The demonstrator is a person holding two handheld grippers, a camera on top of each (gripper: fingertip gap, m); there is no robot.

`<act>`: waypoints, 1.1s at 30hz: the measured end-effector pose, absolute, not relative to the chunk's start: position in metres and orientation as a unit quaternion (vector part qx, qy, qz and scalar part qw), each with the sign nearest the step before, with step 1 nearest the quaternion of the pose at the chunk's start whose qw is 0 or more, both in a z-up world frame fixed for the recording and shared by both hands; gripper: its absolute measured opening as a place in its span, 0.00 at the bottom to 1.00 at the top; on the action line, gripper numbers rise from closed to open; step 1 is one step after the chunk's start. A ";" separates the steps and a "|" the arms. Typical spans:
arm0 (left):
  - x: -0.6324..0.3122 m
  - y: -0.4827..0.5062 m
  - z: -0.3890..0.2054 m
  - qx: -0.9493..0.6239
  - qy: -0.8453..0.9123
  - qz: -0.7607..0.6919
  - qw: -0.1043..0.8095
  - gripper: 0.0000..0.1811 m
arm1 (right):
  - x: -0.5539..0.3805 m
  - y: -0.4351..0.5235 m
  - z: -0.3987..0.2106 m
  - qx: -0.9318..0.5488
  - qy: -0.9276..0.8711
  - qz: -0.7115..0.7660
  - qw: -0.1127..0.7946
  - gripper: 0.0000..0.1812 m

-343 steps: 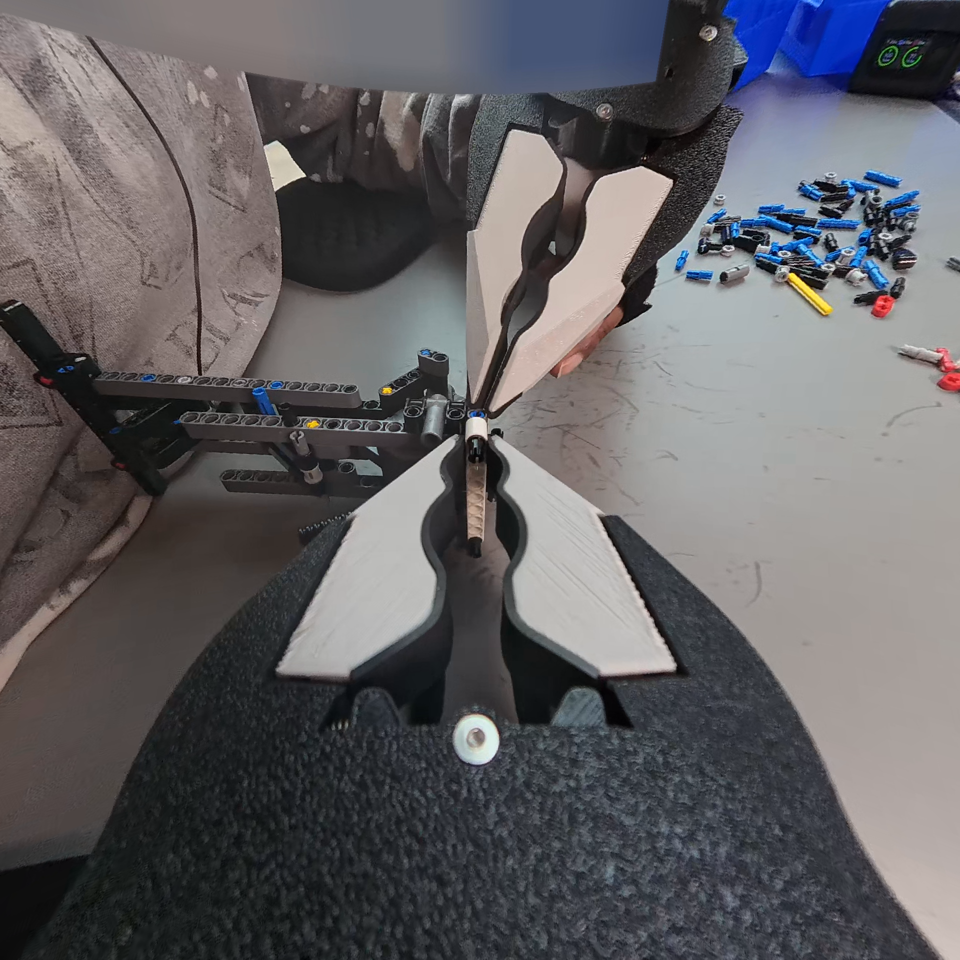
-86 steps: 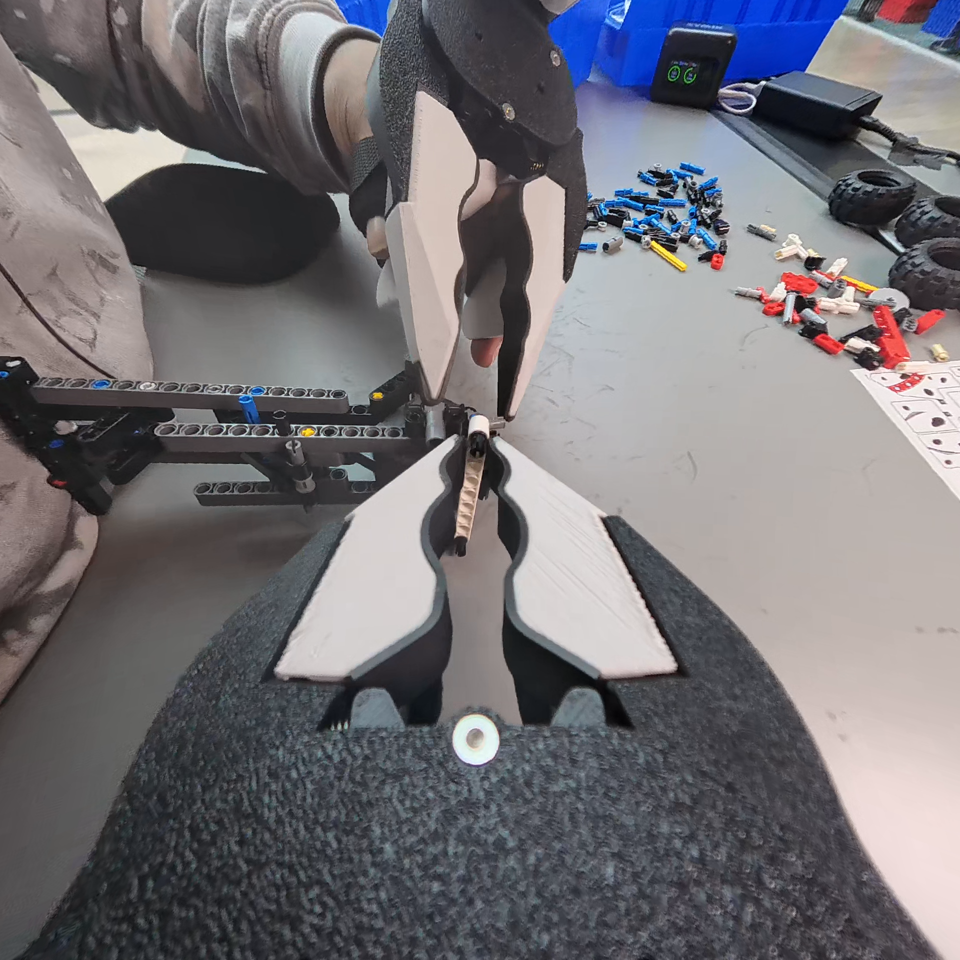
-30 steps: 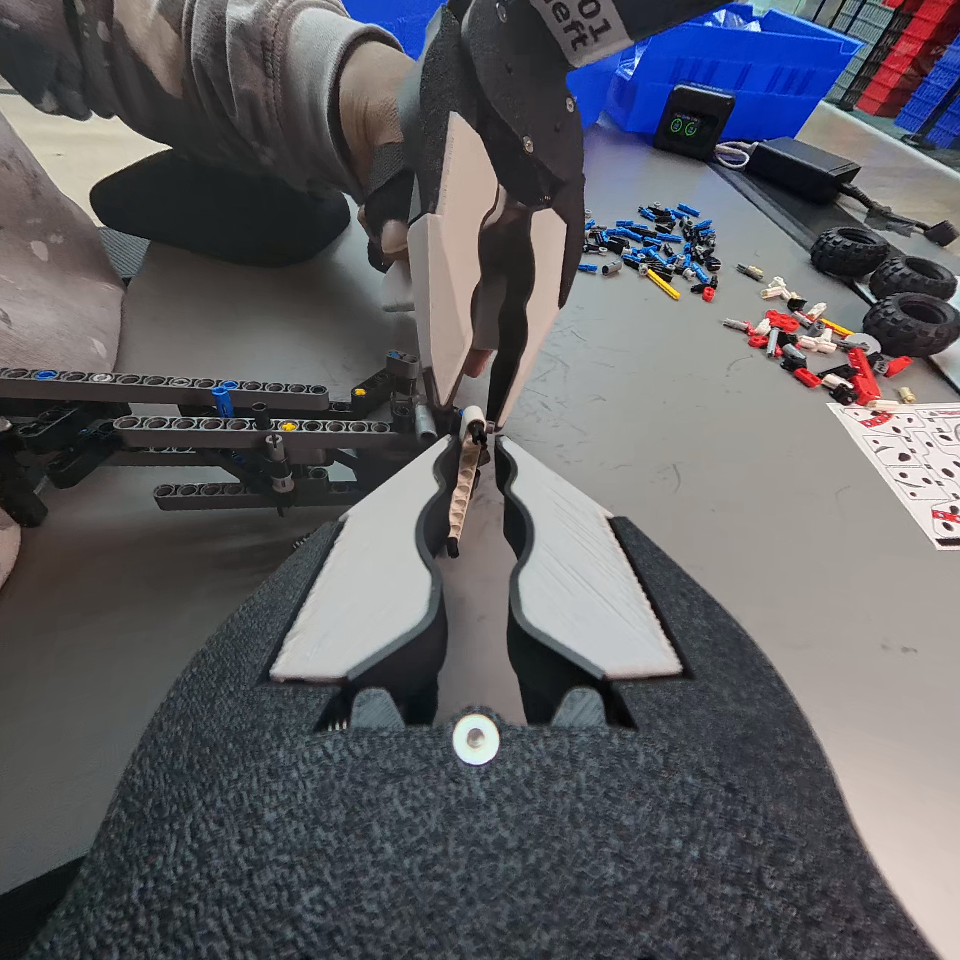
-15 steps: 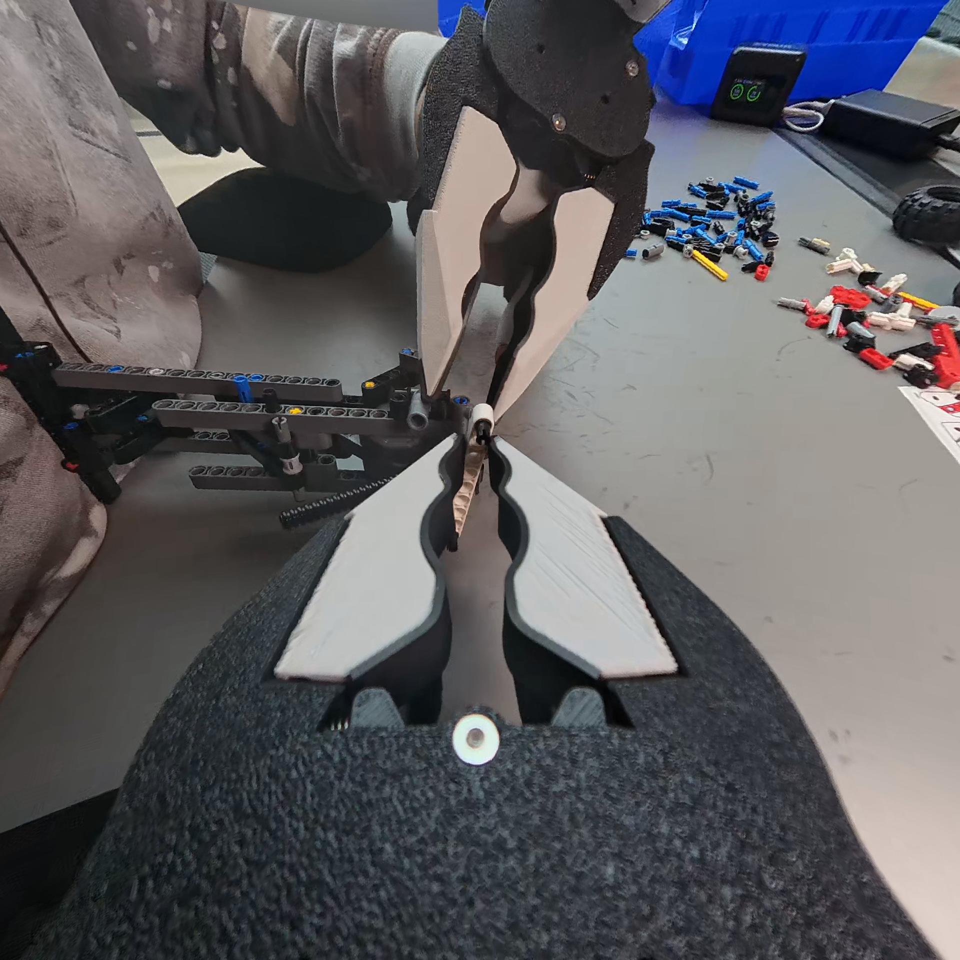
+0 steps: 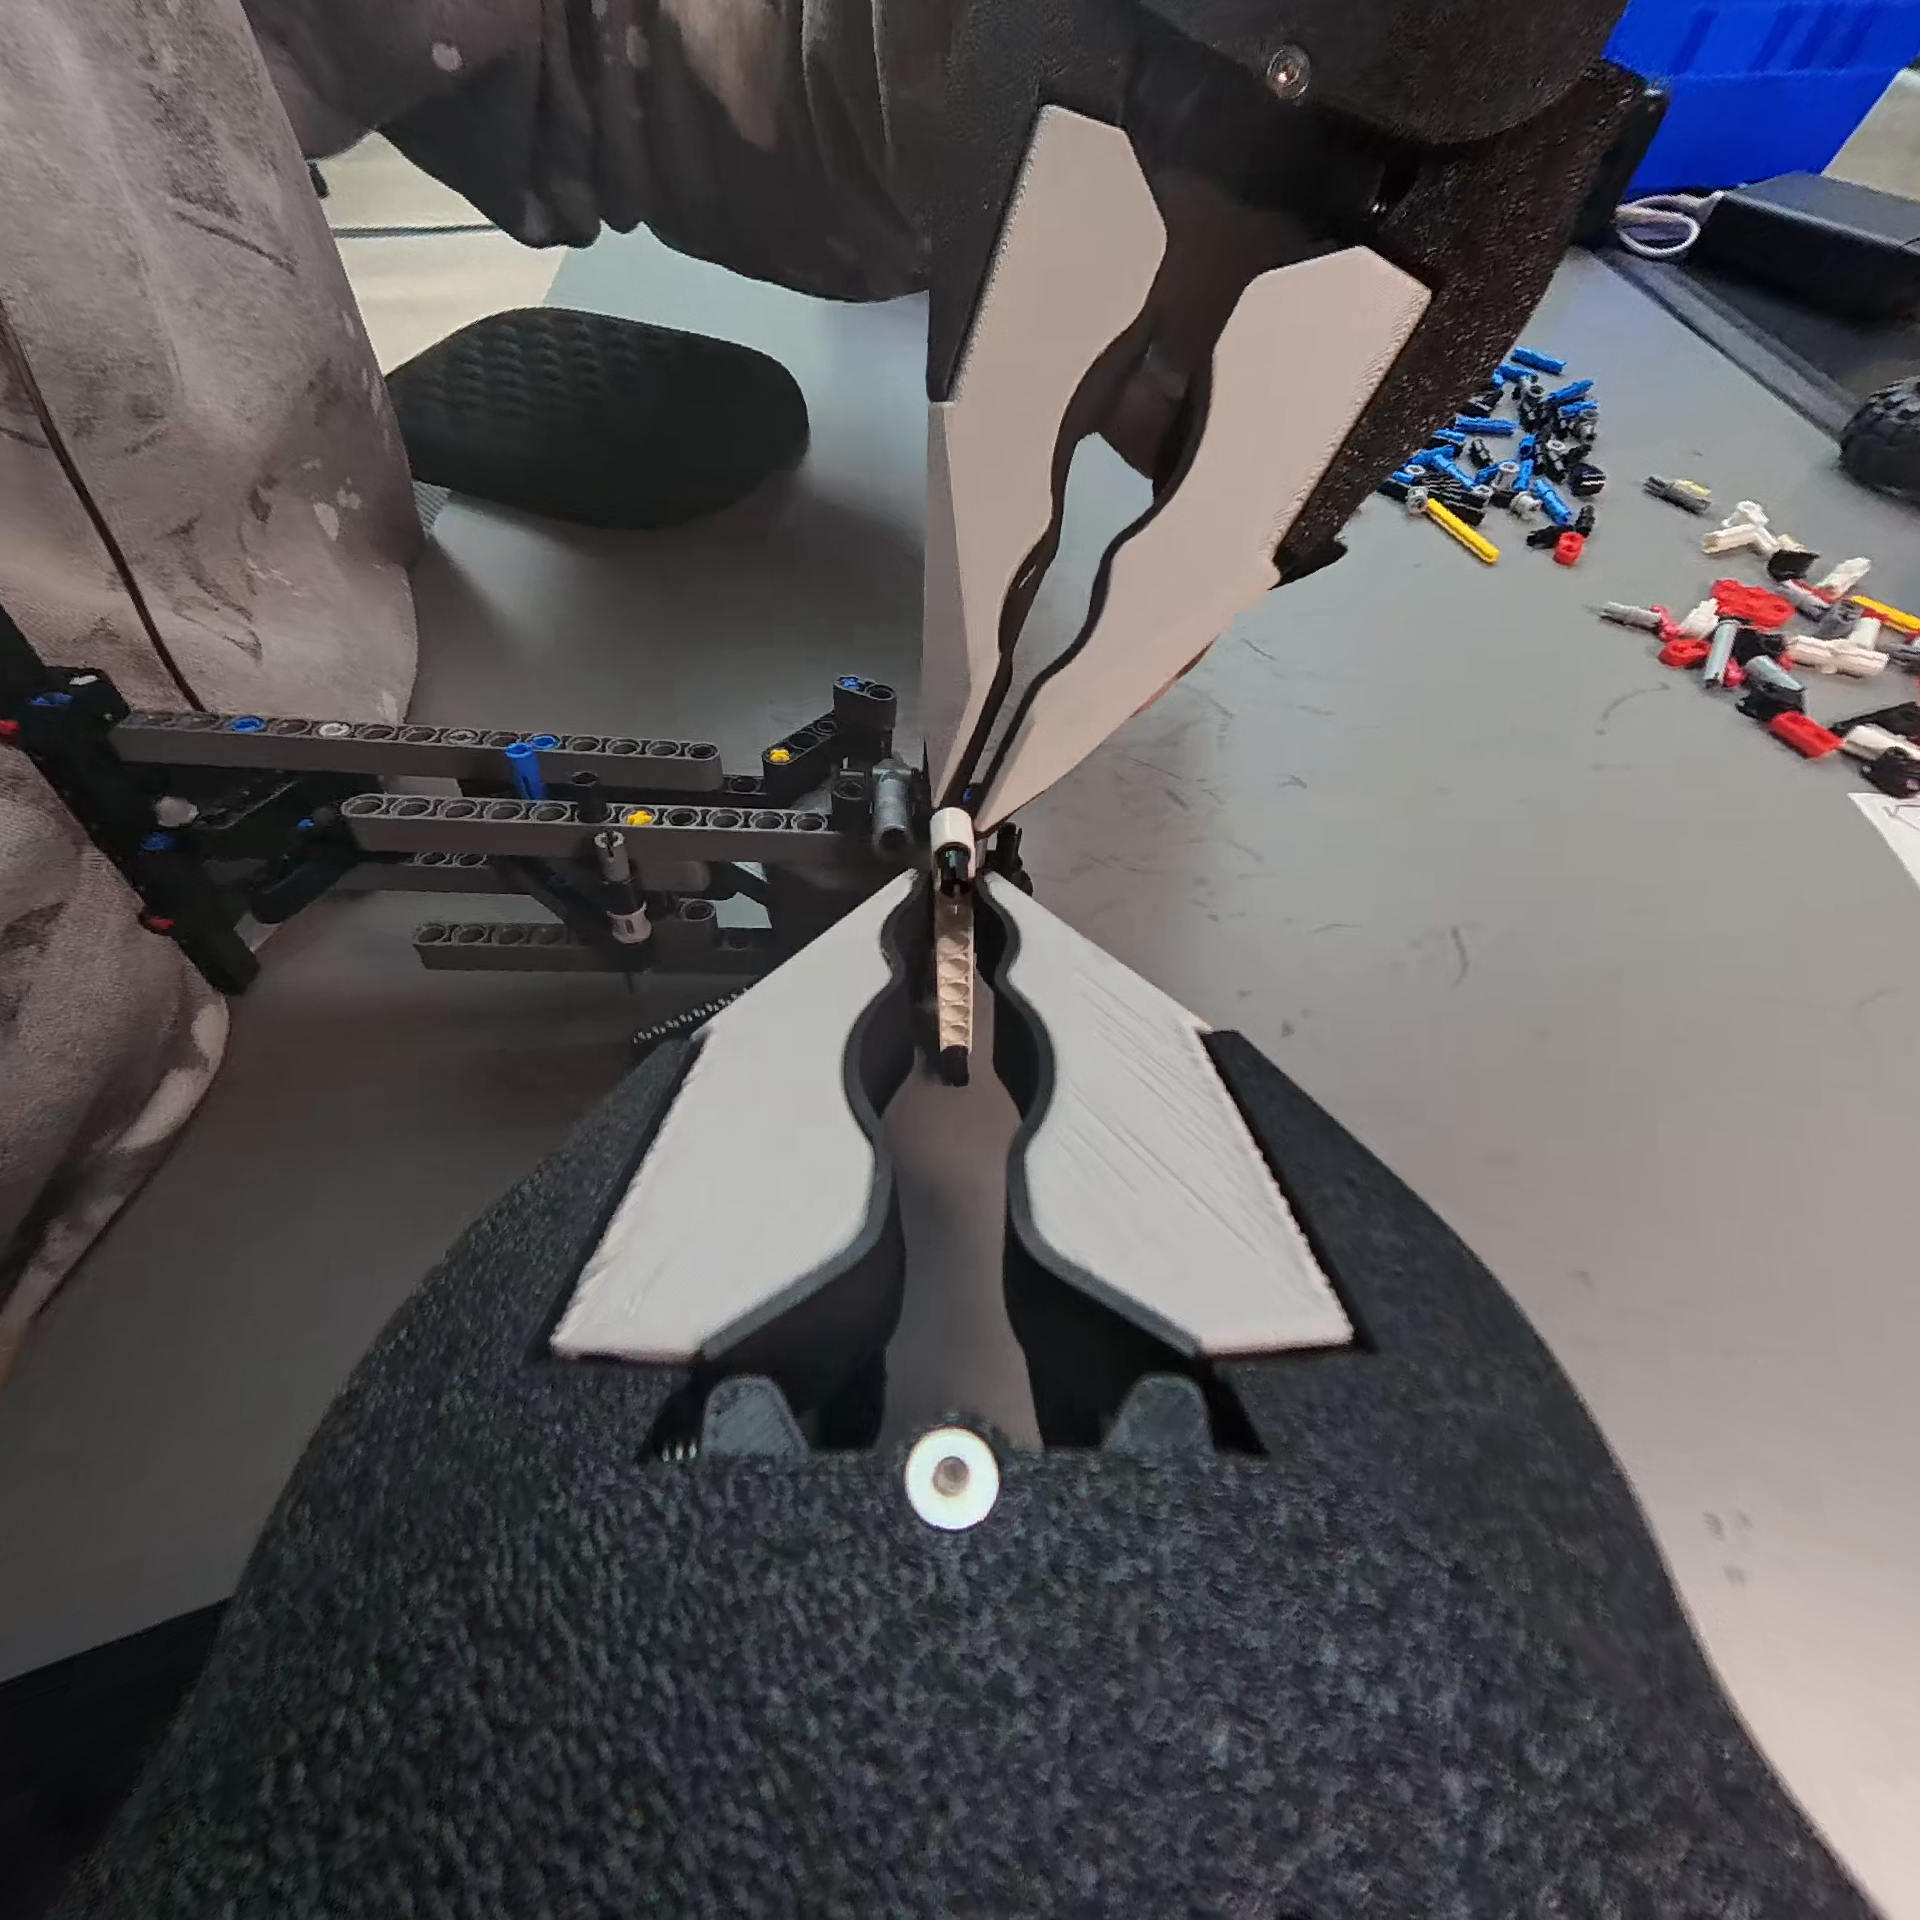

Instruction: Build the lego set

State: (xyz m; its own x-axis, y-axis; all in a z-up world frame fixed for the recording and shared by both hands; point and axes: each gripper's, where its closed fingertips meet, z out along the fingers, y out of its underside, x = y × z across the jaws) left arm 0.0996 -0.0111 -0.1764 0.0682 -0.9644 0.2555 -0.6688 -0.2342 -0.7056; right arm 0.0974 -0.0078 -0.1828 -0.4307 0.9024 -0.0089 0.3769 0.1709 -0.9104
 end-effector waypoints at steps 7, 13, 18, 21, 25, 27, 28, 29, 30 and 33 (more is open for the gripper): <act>0.091 -0.010 -0.177 -0.733 0.499 -0.379 0.262 0.08 | 0.095 -0.006 -0.183 -0.452 -0.709 0.454 0.295 0.04; 0.090 -0.010 -0.178 -0.747 0.405 -0.466 0.247 0.07 | 0.094 -0.007 -0.183 -0.453 -0.708 0.452 0.297 0.04; 0.083 -0.007 -0.179 -0.731 0.416 -0.474 0.262 0.05 | 0.093 -0.007 -0.183 -0.456 -0.707 0.455 0.293 0.04; 0.086 -0.007 -0.178 -0.716 0.445 -0.472 0.258 0.06 | 0.093 -0.007 -0.183 -0.458 -0.706 0.458 0.287 0.04; 0.090 -0.010 -0.178 -0.708 0.460 -0.483 0.233 0.06 | 0.093 -0.006 -0.183 -0.459 -0.705 0.456 0.291 0.04; 0.090 -0.009 -0.178 -0.716 0.441 -0.495 0.220 0.06 | 0.093 -0.006 -0.183 -0.458 -0.706 0.453 0.295 0.04; 0.090 -0.009 -0.178 -0.723 0.423 -0.503 0.214 0.05 | 0.094 -0.006 -0.183 -0.460 -0.705 0.451 0.297 0.04; 0.090 -0.009 -0.178 -0.731 0.402 -0.511 0.210 0.05 | 0.094 -0.006 -0.183 -0.462 -0.703 0.450 0.300 0.04; 0.090 -0.009 -0.178 -0.739 0.378 -0.517 0.208 0.05 | 0.094 -0.006 -0.183 -0.465 -0.701 0.448 0.302 0.04; 0.090 -0.008 -0.178 -0.764 0.305 -0.528 0.209 0.04 | 0.094 -0.005 -0.183 -0.486 -0.690 0.441 0.306 0.04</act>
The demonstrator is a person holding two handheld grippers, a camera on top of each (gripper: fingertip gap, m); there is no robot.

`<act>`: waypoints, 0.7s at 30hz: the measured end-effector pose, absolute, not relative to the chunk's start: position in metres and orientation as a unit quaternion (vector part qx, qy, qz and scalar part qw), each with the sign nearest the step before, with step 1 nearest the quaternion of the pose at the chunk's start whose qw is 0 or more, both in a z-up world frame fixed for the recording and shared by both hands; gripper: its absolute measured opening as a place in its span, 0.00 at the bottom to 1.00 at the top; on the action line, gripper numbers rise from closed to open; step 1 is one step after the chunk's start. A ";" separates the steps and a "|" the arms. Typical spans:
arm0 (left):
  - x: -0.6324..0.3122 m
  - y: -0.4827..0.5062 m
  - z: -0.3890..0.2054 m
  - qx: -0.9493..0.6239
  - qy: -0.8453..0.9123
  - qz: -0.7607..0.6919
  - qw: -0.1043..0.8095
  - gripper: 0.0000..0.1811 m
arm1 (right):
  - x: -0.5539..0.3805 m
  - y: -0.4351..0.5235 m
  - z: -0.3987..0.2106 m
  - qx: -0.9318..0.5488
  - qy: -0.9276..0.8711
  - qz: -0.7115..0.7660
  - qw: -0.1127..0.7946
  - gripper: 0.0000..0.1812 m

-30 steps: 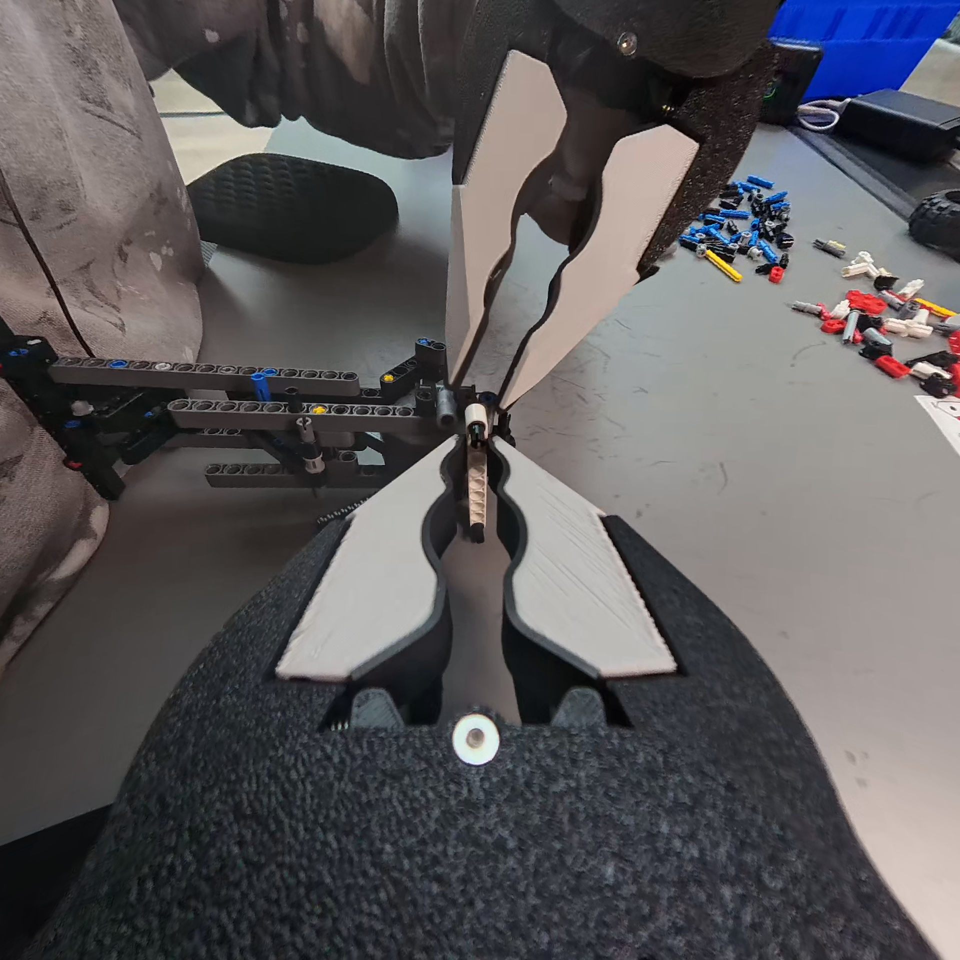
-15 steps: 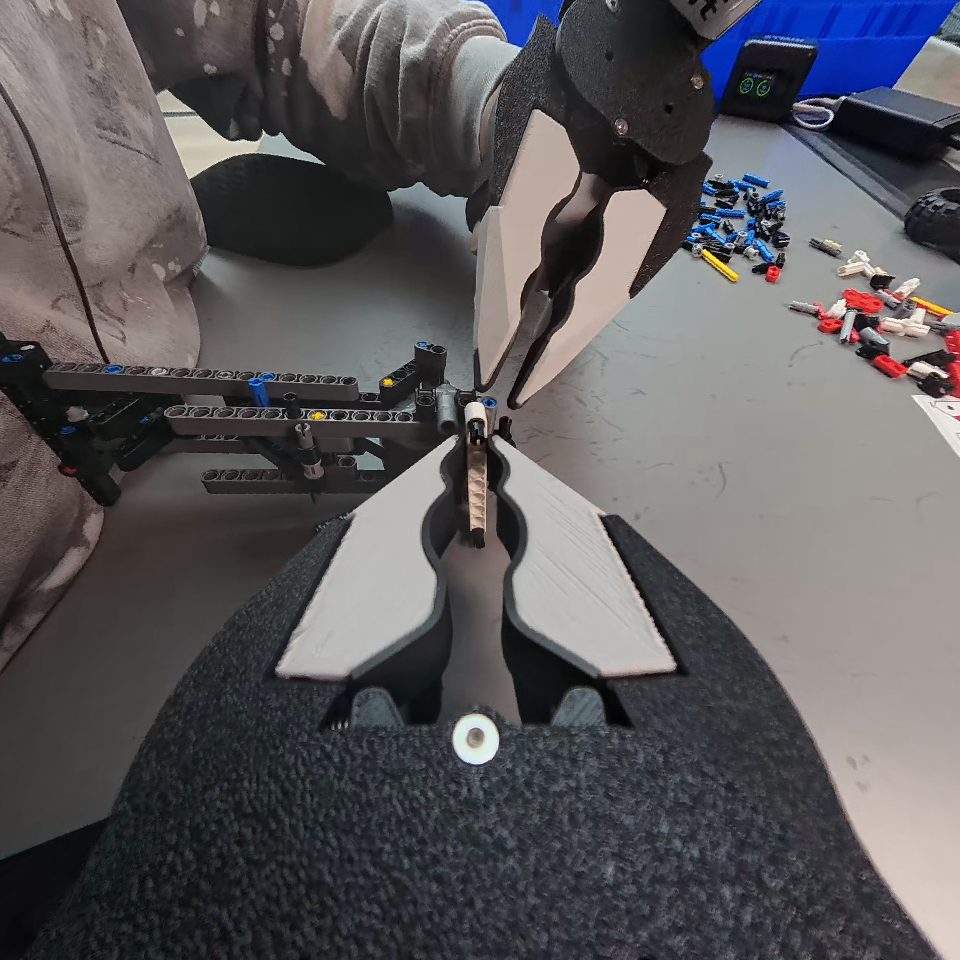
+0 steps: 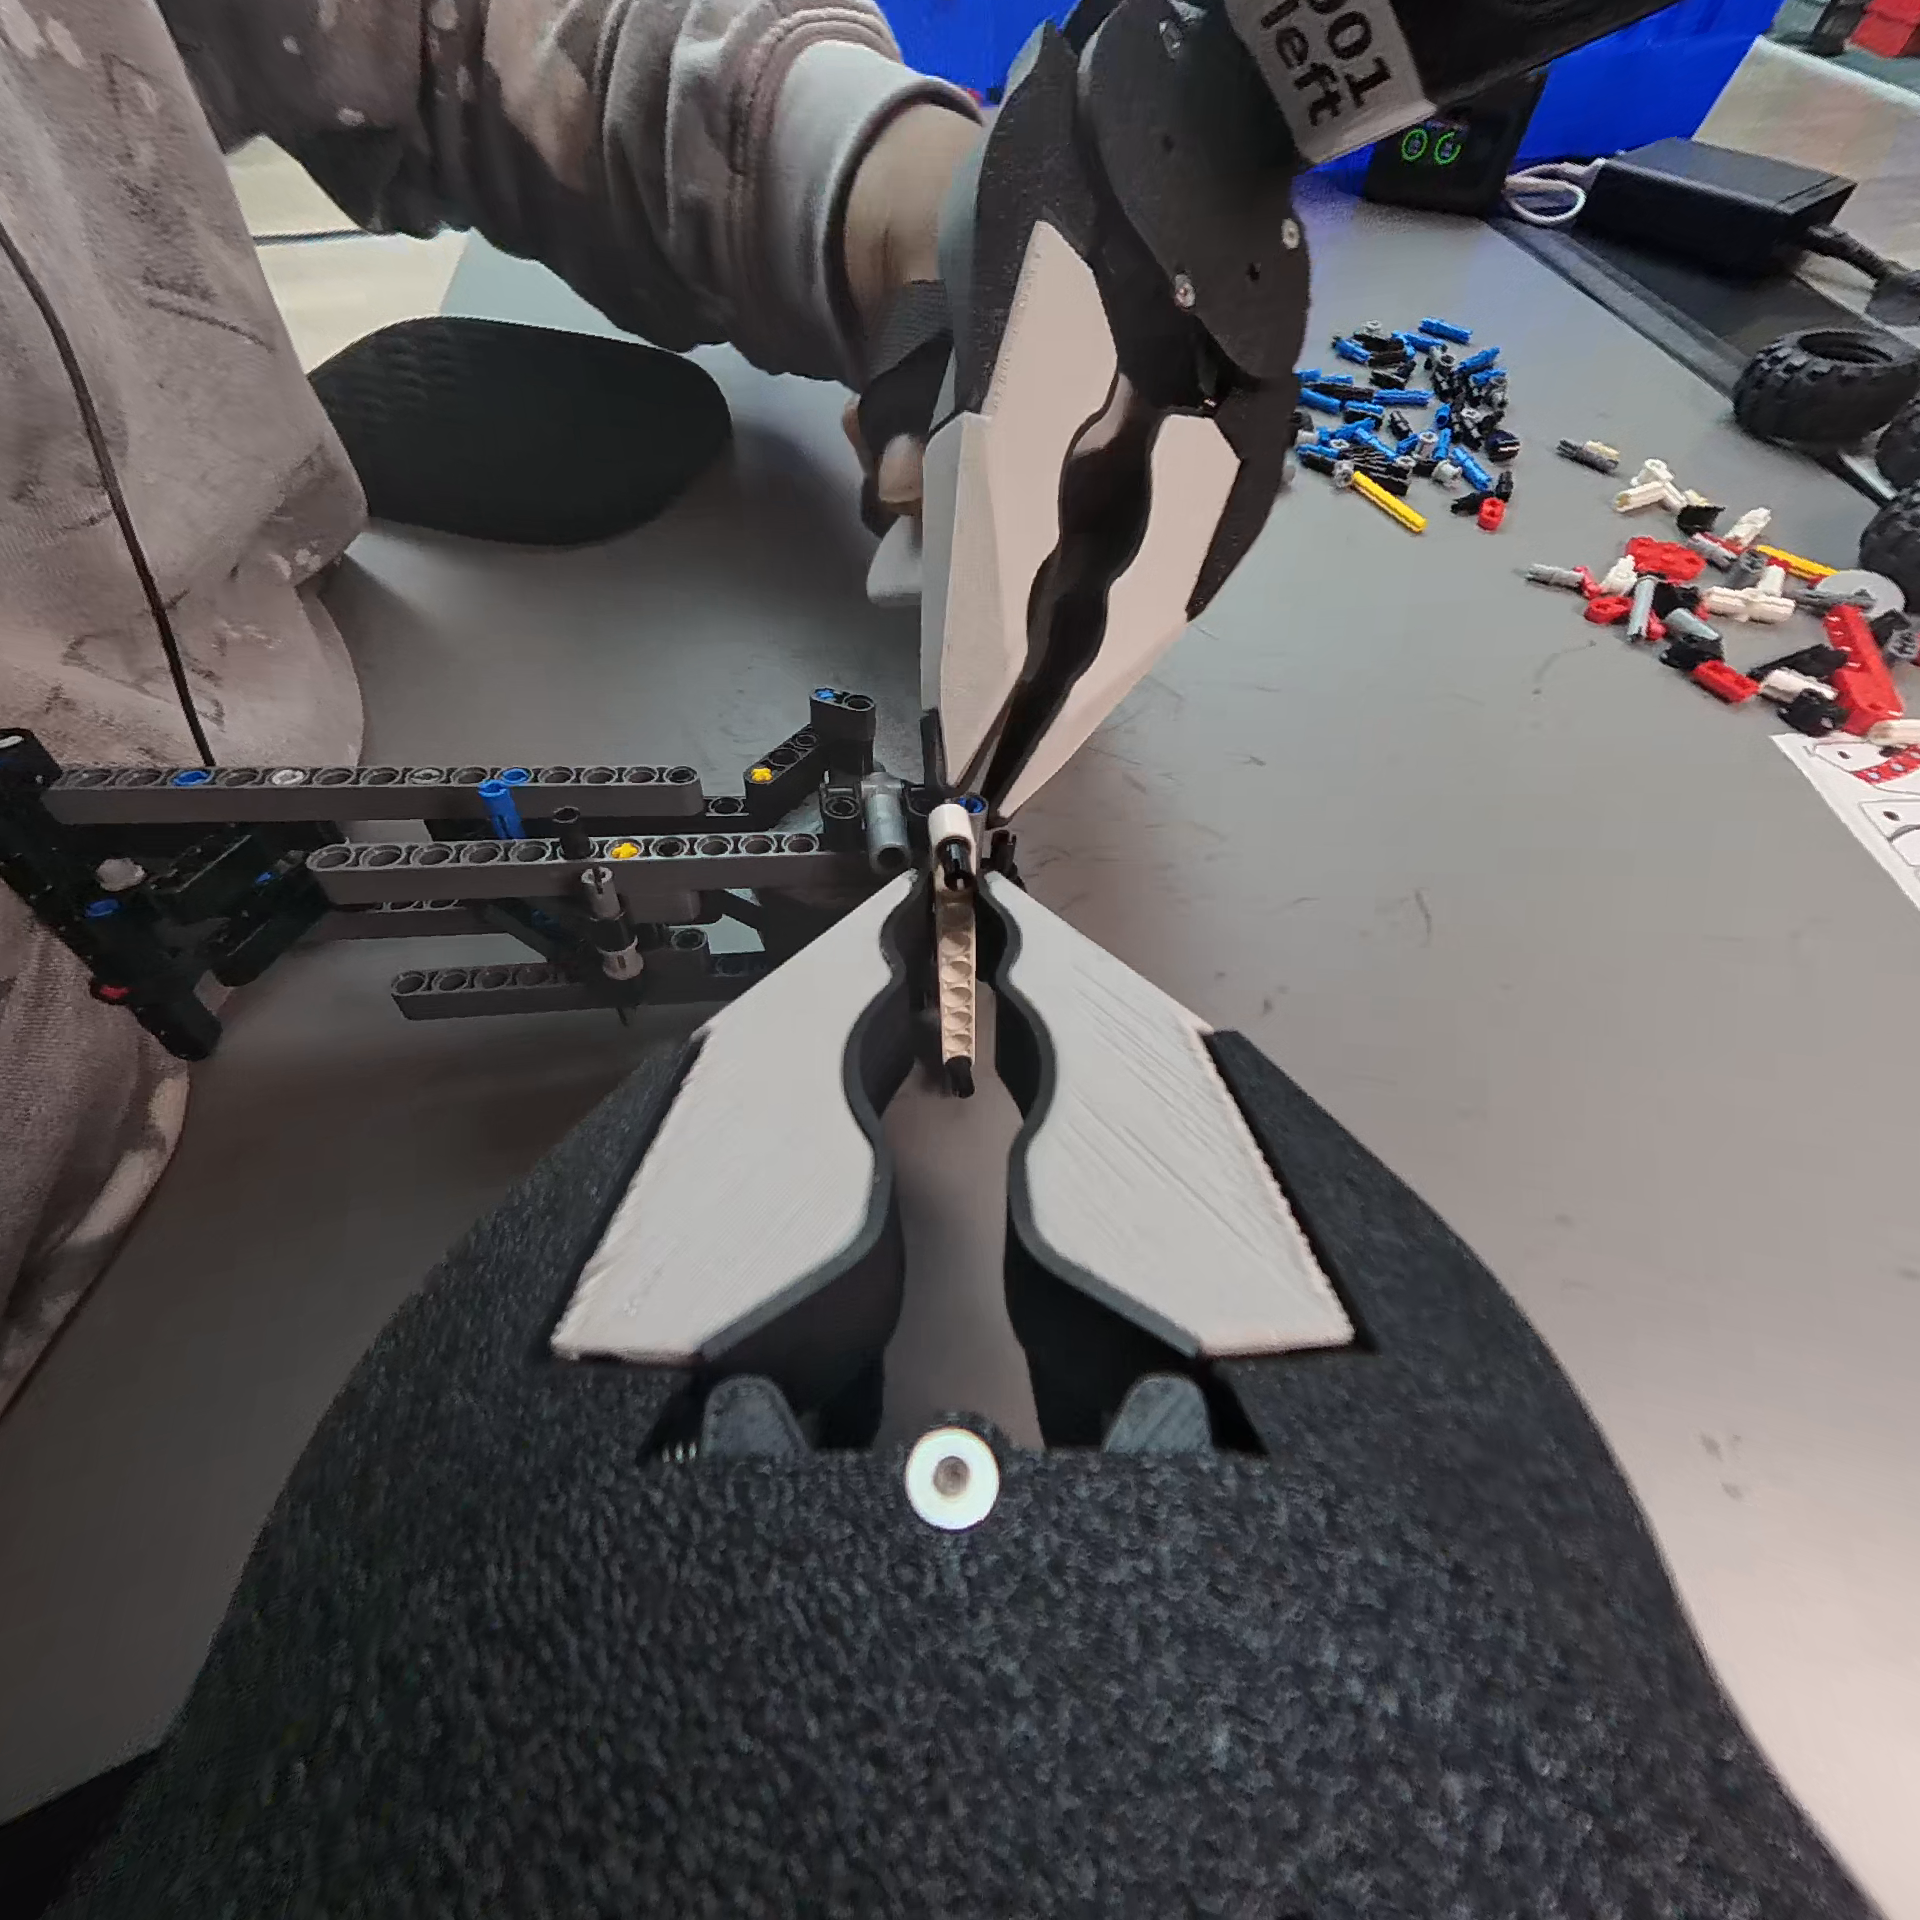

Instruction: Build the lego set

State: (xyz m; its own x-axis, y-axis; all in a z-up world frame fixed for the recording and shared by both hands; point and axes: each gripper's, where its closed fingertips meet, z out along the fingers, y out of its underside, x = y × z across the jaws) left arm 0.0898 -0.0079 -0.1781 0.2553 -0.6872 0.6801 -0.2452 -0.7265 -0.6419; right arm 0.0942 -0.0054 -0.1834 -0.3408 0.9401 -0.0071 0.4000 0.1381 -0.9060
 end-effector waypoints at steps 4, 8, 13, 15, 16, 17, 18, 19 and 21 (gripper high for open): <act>0.089 -0.009 -0.178 -0.780 0.267 -0.513 0.237 0.03 | 0.092 -0.003 -0.184 -0.526 -0.666 0.427 0.311 0.04; 0.087 -0.009 -0.178 -0.783 0.269 -0.498 0.256 0.03 | 0.091 0.000 -0.184 -0.547 -0.653 0.416 0.317 0.04; 0.087 -0.009 -0.178 -0.780 0.267 -0.501 0.264 0.03 | 0.091 0.001 -0.184 -0.550 -0.649 0.419 0.316 0.04; 0.087 -0.009 -0.177 -0.775 0.270 -0.504 0.268 0.03 | 0.091 0.001 -0.182 -0.543 -0.650 0.424 0.321 0.04; 0.086 -0.009 -0.176 -0.772 0.272 -0.505 0.272 0.01 | 0.092 0.001 -0.181 -0.538 -0.650 0.428 0.322 0.04; 0.086 -0.009 -0.176 -0.772 0.273 -0.504 0.275 0.00 | 0.093 0.001 -0.180 -0.535 -0.651 0.434 0.320 0.04; 0.085 -0.008 -0.175 -0.771 0.276 -0.502 0.279 0.01 | 0.095 0.002 -0.180 -0.532 -0.651 0.438 0.318 0.04; 0.085 -0.009 -0.174 -0.766 0.281 -0.503 0.283 0.01 | 0.095 0.003 -0.180 -0.532 -0.651 0.439 0.316 0.04; 0.085 -0.008 -0.174 -0.764 0.295 -0.495 0.291 0.04 | 0.096 0.003 -0.181 -0.529 -0.654 0.442 0.314 0.04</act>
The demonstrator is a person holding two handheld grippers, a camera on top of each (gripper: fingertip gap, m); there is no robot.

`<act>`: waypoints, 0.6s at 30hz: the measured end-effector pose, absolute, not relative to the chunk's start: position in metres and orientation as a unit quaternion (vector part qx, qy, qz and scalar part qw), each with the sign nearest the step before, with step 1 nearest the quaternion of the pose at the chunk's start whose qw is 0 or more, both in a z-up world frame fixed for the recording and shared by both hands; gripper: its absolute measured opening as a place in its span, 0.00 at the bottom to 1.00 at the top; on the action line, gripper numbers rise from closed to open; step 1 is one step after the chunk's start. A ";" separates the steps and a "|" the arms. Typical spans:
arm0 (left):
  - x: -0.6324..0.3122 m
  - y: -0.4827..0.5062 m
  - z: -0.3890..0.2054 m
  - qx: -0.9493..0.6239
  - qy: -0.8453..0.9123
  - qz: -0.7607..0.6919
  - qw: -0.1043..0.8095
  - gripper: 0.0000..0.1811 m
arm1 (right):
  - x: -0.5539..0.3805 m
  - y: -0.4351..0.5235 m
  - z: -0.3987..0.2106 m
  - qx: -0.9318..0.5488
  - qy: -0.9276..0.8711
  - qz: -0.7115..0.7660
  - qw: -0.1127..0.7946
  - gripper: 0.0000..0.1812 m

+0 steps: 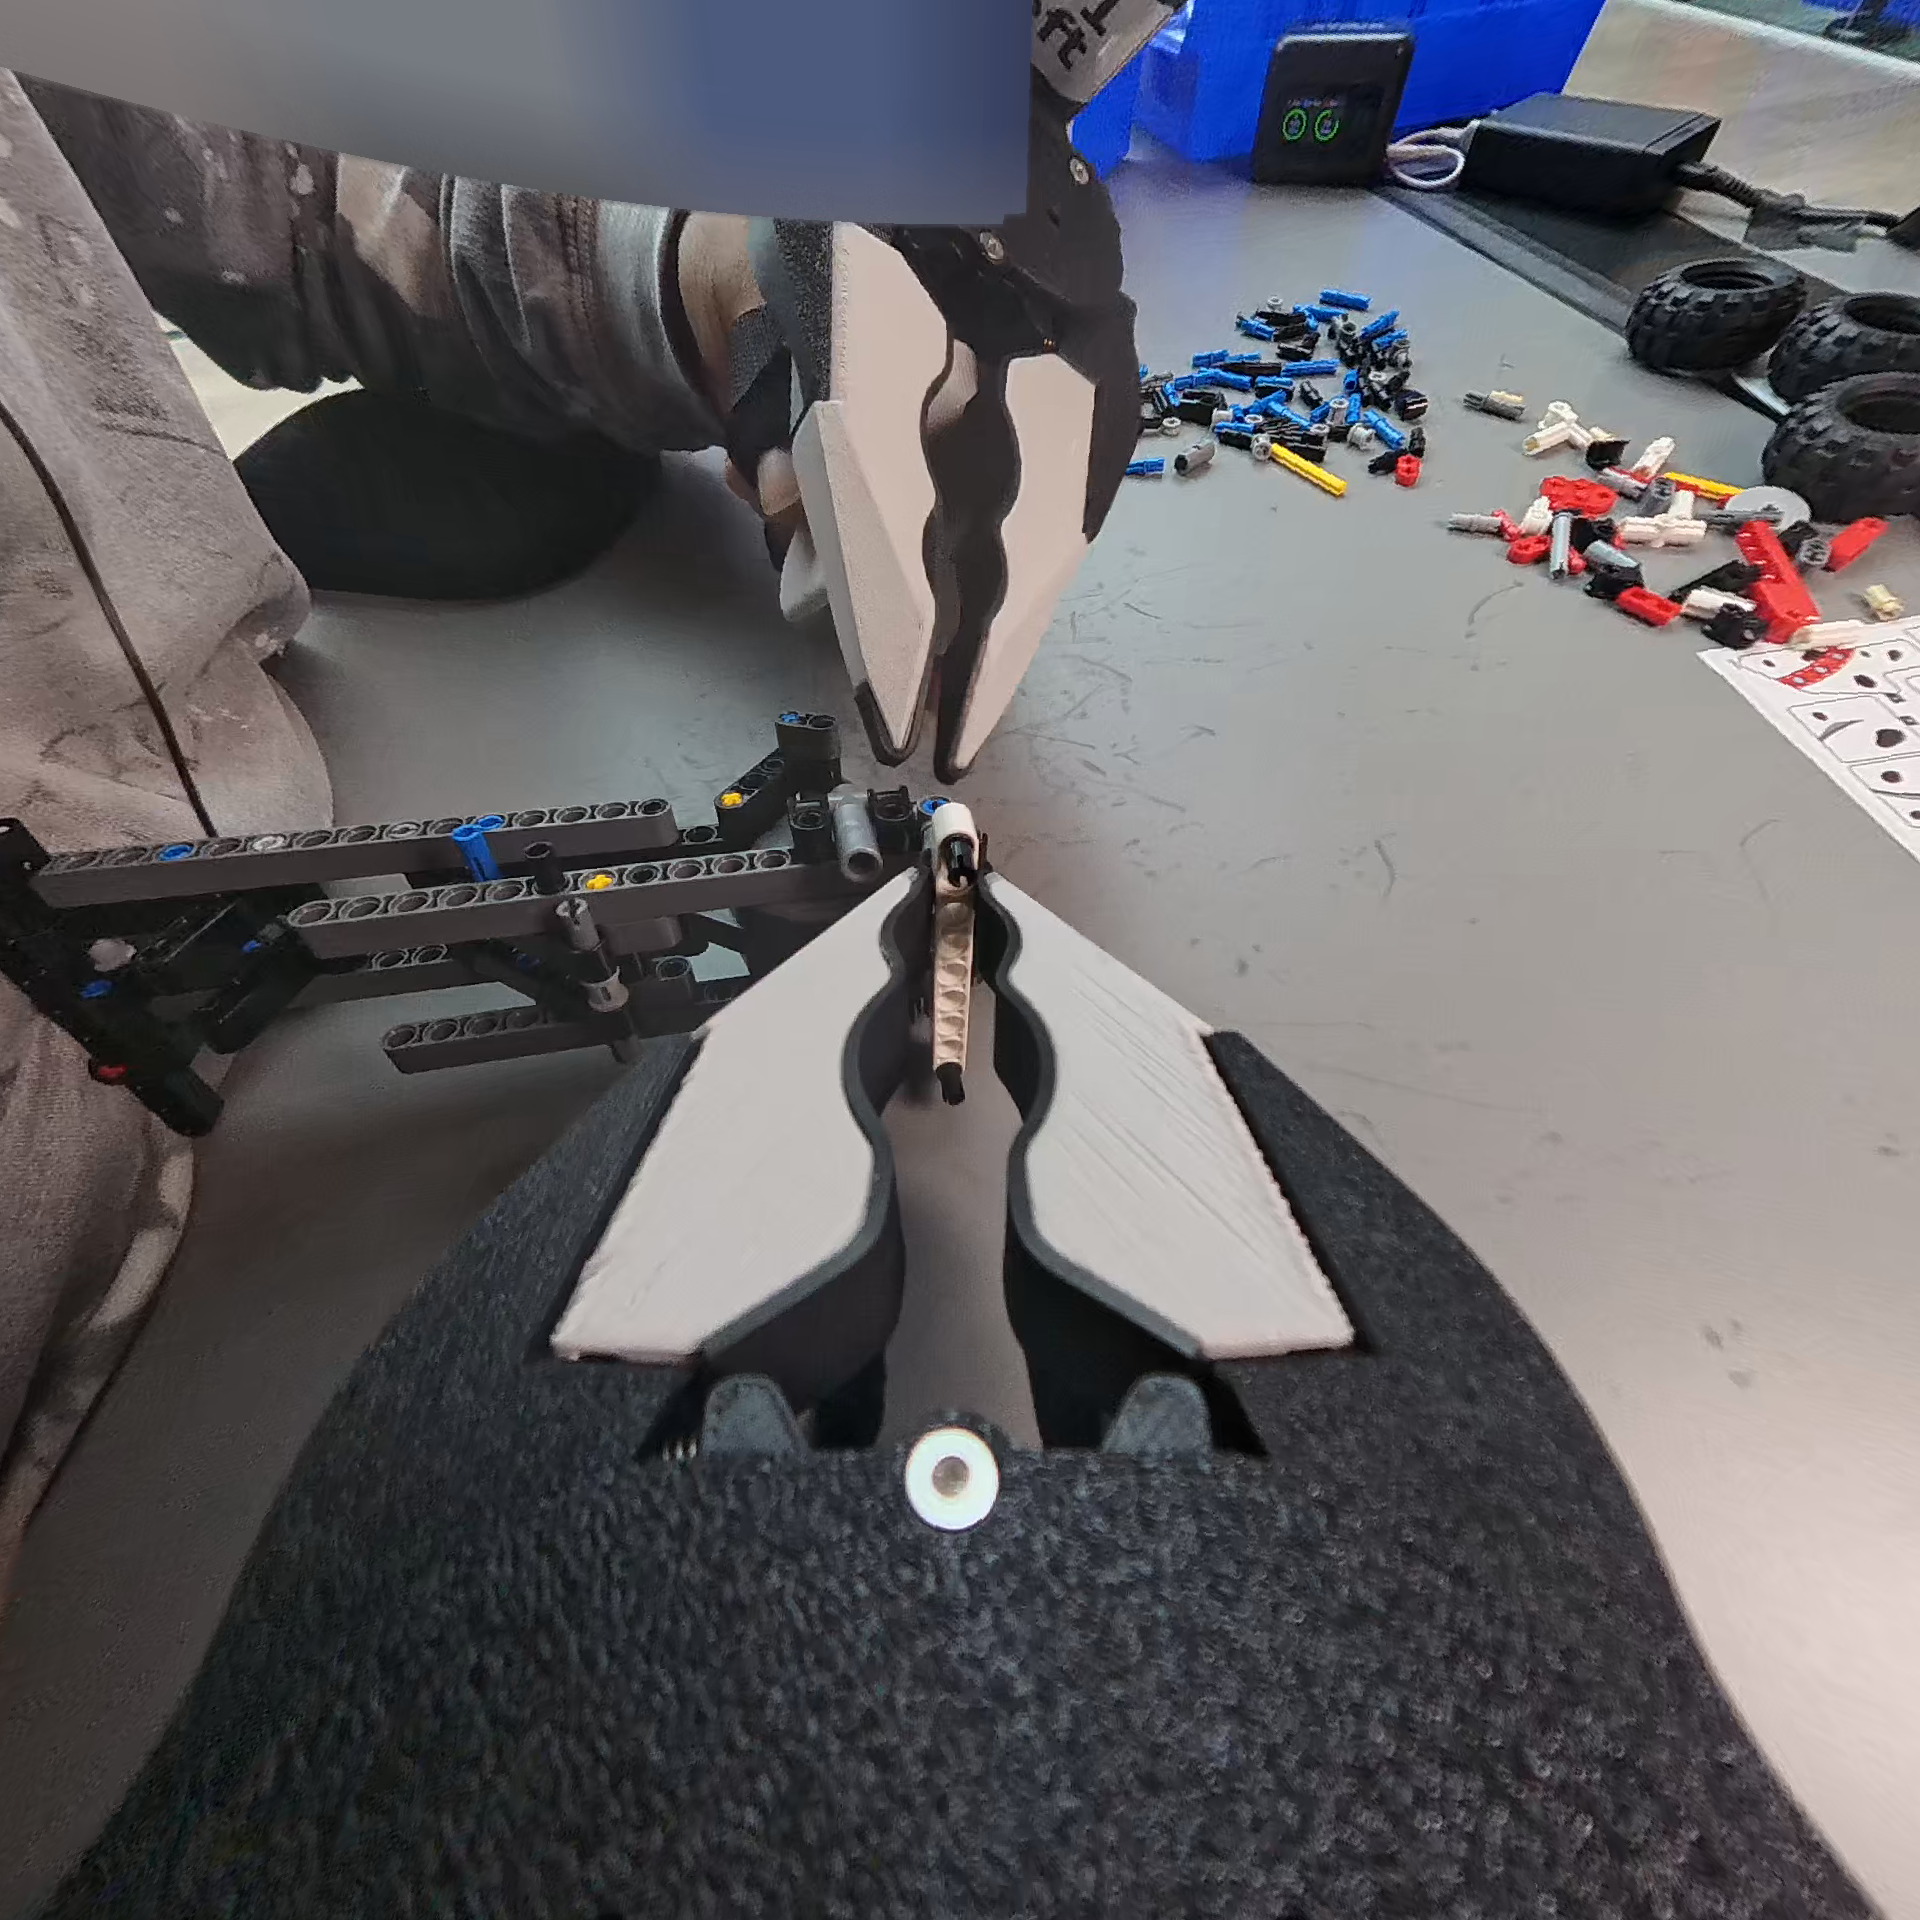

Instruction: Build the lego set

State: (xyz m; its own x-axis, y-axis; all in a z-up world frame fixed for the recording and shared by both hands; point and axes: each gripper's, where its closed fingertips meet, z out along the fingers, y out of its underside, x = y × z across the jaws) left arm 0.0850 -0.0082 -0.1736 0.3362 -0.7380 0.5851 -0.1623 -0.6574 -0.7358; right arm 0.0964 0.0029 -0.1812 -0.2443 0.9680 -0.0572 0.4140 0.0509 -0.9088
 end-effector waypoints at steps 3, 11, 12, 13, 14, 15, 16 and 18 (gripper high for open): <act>0.085 -0.004 -0.171 -0.757 0.297 -0.500 0.297 0.07 | 0.098 0.004 -0.183 -0.529 -0.654 0.447 0.305 0.04; 0.095 -0.001 -0.178 -0.753 0.328 -0.511 0.252 0.06 | 0.096 0.001 -0.184 -0.521 -0.663 0.435 0.316 0.04; 0.095 -0.001 -0.178 -0.753 0.324 -0.516 0.247 0.06 | 0.096 0.002 -0.183 -0.521 -0.663 0.435 0.317 0.04; 0.095 -0.001 -0.178 -0.753 0.320 -0.520 0.244 0.06 | 0.097 0.001 -0.183 -0.519 -0.664 0.435 0.318 0.04; 0.095 -0.001 -0.178 -0.754 0.316 -0.522 0.243 0.05 | 0.098 0.001 -0.183 -0.519 -0.664 0.434 0.319 0.04; 0.096 -0.001 -0.178 -0.756 0.311 -0.523 0.242 0.05 | 0.097 0.001 -0.183 -0.518 -0.665 0.433 0.319 0.04; 0.096 -0.001 -0.178 -0.758 0.307 -0.523 0.241 0.05 | 0.097 0.001 -0.183 -0.519 -0.666 0.432 0.317 0.04; 0.096 -0.001 -0.178 -0.760 0.301 -0.522 0.244 0.05 | 0.097 0.001 -0.184 -0.521 -0.667 0.431 0.313 0.04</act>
